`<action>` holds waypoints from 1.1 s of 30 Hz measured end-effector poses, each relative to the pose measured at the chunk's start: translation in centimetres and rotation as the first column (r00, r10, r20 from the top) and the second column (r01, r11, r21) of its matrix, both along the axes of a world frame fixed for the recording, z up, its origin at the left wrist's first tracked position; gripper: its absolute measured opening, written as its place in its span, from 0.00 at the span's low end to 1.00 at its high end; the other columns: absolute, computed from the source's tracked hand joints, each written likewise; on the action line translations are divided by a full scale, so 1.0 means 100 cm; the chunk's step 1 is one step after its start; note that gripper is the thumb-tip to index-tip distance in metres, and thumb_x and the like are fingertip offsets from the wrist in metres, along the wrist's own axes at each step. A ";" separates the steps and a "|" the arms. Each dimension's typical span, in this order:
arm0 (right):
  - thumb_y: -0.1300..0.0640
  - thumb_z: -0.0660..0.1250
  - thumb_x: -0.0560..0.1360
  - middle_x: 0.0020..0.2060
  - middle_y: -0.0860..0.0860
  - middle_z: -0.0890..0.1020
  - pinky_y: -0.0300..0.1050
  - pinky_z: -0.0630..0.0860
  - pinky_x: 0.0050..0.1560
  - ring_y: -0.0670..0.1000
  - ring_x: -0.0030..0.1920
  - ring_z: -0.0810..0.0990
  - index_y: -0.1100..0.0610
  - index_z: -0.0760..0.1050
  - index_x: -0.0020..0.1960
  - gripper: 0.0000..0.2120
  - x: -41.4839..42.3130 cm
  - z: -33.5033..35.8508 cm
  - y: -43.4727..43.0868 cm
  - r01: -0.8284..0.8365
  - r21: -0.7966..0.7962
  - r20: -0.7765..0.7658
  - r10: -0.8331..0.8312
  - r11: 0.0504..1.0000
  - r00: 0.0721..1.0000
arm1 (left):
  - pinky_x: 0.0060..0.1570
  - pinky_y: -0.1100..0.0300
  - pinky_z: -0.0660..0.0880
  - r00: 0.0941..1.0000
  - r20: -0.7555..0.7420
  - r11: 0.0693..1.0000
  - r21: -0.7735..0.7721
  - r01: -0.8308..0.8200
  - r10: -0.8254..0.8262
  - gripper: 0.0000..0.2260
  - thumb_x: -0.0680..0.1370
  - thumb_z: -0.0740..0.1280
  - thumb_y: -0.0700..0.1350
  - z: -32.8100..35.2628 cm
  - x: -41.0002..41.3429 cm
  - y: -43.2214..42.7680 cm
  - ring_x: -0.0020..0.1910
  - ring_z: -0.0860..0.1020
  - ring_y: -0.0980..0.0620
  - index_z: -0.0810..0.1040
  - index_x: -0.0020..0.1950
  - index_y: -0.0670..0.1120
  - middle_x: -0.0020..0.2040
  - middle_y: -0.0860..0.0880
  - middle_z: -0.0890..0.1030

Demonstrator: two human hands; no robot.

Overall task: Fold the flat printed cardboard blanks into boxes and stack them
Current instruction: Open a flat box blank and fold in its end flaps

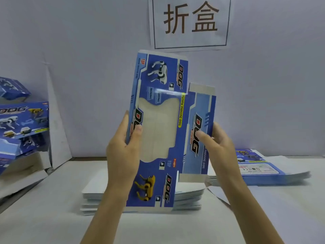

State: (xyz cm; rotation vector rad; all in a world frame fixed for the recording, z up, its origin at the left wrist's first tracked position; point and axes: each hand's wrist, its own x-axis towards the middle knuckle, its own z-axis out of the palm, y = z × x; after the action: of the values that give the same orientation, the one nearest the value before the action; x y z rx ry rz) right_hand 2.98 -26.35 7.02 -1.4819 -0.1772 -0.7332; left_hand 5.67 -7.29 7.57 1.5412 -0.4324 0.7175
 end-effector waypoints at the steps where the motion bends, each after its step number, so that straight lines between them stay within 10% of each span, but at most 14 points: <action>1: 0.55 0.66 0.77 0.44 0.40 0.83 0.33 0.76 0.31 0.40 0.44 0.83 0.46 0.72 0.57 0.11 0.001 -0.002 0.001 -0.010 -0.018 0.004 0.010 1.000 1.000 | 0.56 0.56 0.78 1.000 -0.014 1.000 0.006 0.004 -0.004 0.28 0.75 0.59 0.57 -0.003 0.001 0.000 0.63 0.75 0.56 0.62 0.75 0.56 0.65 0.56 0.75; 10: 0.40 0.72 0.62 0.48 0.37 0.82 0.32 0.77 0.37 0.39 0.50 0.81 0.47 0.67 0.68 0.36 0.009 -0.013 0.009 -0.091 -0.022 -0.058 0.089 0.996 0.994 | 0.42 0.76 0.73 0.998 -0.062 1.000 -0.007 0.006 -0.007 0.25 0.76 0.56 0.58 -0.021 0.004 -0.012 0.54 0.74 0.73 0.61 0.74 0.60 0.51 0.73 0.75; 19: 0.46 0.71 0.68 0.46 0.46 0.86 0.37 0.79 0.37 0.49 0.45 0.86 0.40 0.82 0.46 0.08 0.000 -0.011 0.011 -0.341 0.008 -0.143 0.339 0.940 0.930 | 0.69 0.56 0.68 0.977 -0.137 0.981 0.078 0.175 -0.163 0.25 0.75 0.59 0.60 -0.026 0.007 -0.017 0.70 0.66 0.62 0.65 0.72 0.62 0.72 0.59 0.68; 24: 0.49 0.72 0.64 0.43 0.52 0.86 0.42 0.80 0.34 0.54 0.42 0.86 0.53 0.81 0.48 0.15 -0.004 -0.008 -0.003 -0.336 0.065 -0.214 0.342 0.940 0.915 | 0.38 0.69 0.78 0.919 -0.278 0.958 -0.023 0.286 -0.281 0.44 0.59 0.74 0.62 -0.021 0.005 0.008 0.54 0.79 0.59 0.60 0.73 0.63 0.58 0.63 0.77; 28: 0.50 0.74 0.62 0.43 0.54 0.86 0.48 0.82 0.37 0.56 0.43 0.86 0.55 0.83 0.48 0.16 -0.006 -0.008 -0.007 -0.337 0.066 -0.226 0.343 0.939 0.912 | 0.30 0.67 0.77 0.943 -0.276 0.983 -0.054 0.178 -0.186 0.28 0.53 0.77 0.56 -0.024 0.010 0.019 0.41 0.83 0.59 0.76 0.51 0.56 0.44 0.60 0.84; 33: 0.49 0.74 0.63 0.43 0.53 0.86 0.43 0.81 0.35 0.54 0.42 0.86 0.54 0.81 0.50 0.17 -0.008 -0.004 -0.009 -0.270 0.043 -0.186 0.273 0.962 0.944 | 0.32 0.58 0.80 0.920 -0.246 0.951 -0.131 0.280 -0.304 0.18 0.61 0.75 0.56 -0.018 0.005 0.023 0.42 0.85 0.51 0.79 0.49 0.59 0.47 0.53 0.85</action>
State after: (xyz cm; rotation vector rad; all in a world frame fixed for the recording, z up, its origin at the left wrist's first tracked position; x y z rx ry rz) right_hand 2.22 -27.22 6.59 -1.4661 -0.2238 -0.3671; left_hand 6.20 -4.97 5.80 1.4203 -0.4117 0.2900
